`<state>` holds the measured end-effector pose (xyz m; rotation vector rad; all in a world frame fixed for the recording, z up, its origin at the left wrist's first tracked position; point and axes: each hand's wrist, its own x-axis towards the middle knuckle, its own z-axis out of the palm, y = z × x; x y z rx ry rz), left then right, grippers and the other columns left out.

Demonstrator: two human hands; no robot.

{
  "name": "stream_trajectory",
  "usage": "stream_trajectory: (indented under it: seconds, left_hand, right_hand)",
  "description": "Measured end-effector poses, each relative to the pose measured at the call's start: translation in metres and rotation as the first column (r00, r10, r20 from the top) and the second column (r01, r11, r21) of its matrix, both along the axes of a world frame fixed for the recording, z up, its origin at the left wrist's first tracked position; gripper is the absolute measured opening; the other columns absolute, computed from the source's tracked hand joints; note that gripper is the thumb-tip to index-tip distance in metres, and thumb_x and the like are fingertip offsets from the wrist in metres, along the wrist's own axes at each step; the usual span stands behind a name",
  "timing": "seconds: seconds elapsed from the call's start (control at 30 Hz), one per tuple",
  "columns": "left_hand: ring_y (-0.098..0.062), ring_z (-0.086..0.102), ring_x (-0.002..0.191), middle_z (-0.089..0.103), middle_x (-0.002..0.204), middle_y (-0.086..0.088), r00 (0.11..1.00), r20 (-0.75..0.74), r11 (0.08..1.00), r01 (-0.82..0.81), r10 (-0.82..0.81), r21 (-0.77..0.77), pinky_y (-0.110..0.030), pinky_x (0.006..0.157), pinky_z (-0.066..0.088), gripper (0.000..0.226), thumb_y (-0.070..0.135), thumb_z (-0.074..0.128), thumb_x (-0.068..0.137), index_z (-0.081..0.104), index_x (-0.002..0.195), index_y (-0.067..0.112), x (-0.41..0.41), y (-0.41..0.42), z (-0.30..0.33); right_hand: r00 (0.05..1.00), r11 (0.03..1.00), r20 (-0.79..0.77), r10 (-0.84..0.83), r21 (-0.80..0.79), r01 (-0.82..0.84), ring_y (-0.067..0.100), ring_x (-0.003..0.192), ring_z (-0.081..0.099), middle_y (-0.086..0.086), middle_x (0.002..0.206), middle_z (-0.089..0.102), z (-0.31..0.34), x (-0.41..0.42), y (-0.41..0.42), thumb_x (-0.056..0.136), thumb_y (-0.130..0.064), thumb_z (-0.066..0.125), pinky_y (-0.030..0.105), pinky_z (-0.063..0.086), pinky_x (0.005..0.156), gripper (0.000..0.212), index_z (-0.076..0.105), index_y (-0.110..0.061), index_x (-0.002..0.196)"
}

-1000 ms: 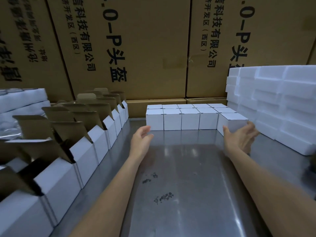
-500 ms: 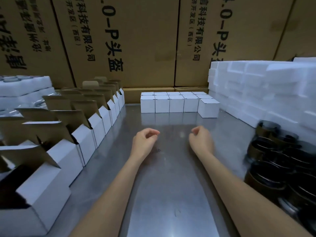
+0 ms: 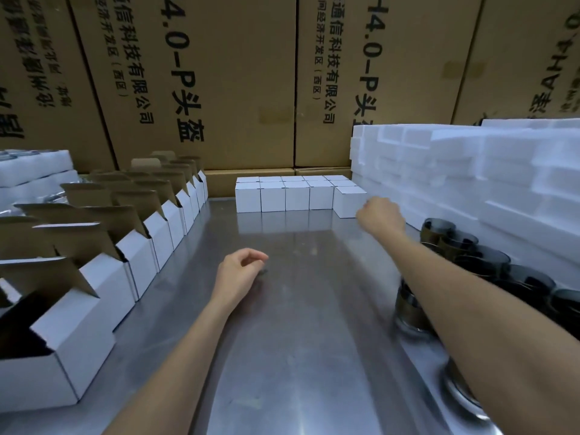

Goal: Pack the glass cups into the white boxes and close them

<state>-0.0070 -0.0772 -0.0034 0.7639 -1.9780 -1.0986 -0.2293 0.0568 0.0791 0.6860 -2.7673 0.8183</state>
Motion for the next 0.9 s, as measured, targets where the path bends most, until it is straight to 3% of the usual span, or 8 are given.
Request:
stream_trajectory:
  seconds: [0.1,0.2,0.3,0.37,0.5,0.63,0.8,0.9]
  left_hand:
    - [-0.005,0.059,0.075,0.068,0.078,0.005,1.0,-0.006,1.0,-0.005,0.006,0.011,-0.006,0.065,0.04,0.021,0.003,0.06,0.085,0.07,0.079,0.021,-0.002,-0.003,0.0]
    - [-0.006,0.059,0.075,0.068,0.078,0.005,1.0,-0.02,1.0,-0.016,0.016,0.021,-0.008,0.065,0.041,0.022,0.004,0.061,0.084,0.07,0.077,0.022,-0.003,-0.006,0.0]
    - [-0.006,0.059,0.075,0.068,0.078,0.006,0.999,-0.042,0.999,-0.017,0.019,0.035,-0.012,0.067,0.041,0.023,0.004,0.061,0.084,0.07,0.075,0.023,-0.004,-0.008,0.001]
    - [-0.006,0.059,0.076,0.068,0.078,0.006,0.999,-0.039,0.999,-0.017,0.018,0.043,-0.013,0.068,0.041,0.023,0.005,0.061,0.085,0.07,0.075,0.023,-0.005,-0.007,0.0]
    - [-0.007,0.058,0.075,0.067,0.077,0.006,0.999,-0.046,0.999,-0.014,0.016,0.047,-0.017,0.07,0.042,0.022,0.005,0.061,0.085,0.07,0.075,0.022,-0.005,-0.008,0.0]
    - [-0.009,0.059,0.075,0.068,0.078,0.006,0.999,-0.046,0.999,-0.017,0.019,0.045,-0.023,0.073,0.043,0.021,0.007,0.061,0.085,0.07,0.074,0.023,-0.005,-0.007,0.0]
    - [-0.013,0.06,0.079,0.069,0.079,0.004,0.999,-0.035,0.998,-0.023,0.025,0.053,-0.029,0.08,0.045,0.02,0.008,0.062,0.085,0.071,0.074,0.023,-0.005,-0.007,0.0]
    - [-0.013,0.061,0.081,0.069,0.08,0.005,0.999,-0.041,0.998,-0.017,0.02,0.065,-0.029,0.081,0.046,0.02,0.008,0.062,0.085,0.071,0.075,0.023,-0.004,-0.007,0.0]
  right_hand:
    - [0.994,0.974,0.012,-0.108,0.203,0.103,0.034,0.126,0.038,0.017,0.133,0.047,0.003,-0.032,0.028,0.097,-0.027,0.039,0.039,0.037,0.099,0.038,0.051,-0.005,0.126]
    - [0.978,0.9,0.042,-0.204,0.402,0.17,0.033,0.13,0.031,0.016,0.139,0.041,-0.007,-0.048,0.047,0.094,-0.022,0.036,0.043,0.028,0.109,0.04,0.048,-0.008,0.13]
    - [0.971,0.866,0.055,-0.234,0.466,0.182,0.033,0.136,0.023,0.016,0.145,0.034,-0.016,-0.055,0.054,0.089,-0.014,0.035,0.046,0.018,0.114,0.044,0.047,-0.011,0.131]
    - [0.969,0.86,0.065,-0.24,0.477,0.181,0.034,0.139,0.018,0.016,0.149,0.029,-0.019,-0.056,0.054,0.087,-0.012,0.035,0.046,0.016,0.114,0.048,0.044,-0.011,0.134]
    - [0.979,0.894,0.035,-0.201,0.416,0.169,0.03,0.13,0.031,0.012,0.136,0.042,-0.019,-0.06,0.051,0.088,-0.011,0.036,0.041,0.027,0.107,0.038,0.051,-0.011,0.122]
    - [0.987,0.925,0.042,-0.154,0.357,0.129,0.032,0.121,0.043,0.011,0.127,0.051,-0.016,-0.052,0.037,0.088,-0.01,0.036,0.038,0.027,0.104,0.031,0.055,-0.01,0.114]
    - [0.994,0.967,0.109,0.023,0.249,-0.049,0.032,0.116,0.051,0.014,0.124,0.057,-0.01,-0.019,0.006,0.092,-0.011,0.04,0.035,0.036,0.091,0.028,0.057,-0.007,0.114]
    - [0.983,0.958,0.132,0.124,0.244,-0.154,0.032,0.115,0.053,0.014,0.124,0.058,-0.007,0.016,-0.018,0.091,-0.009,0.041,0.033,0.039,0.086,0.02,0.057,-0.007,0.102]
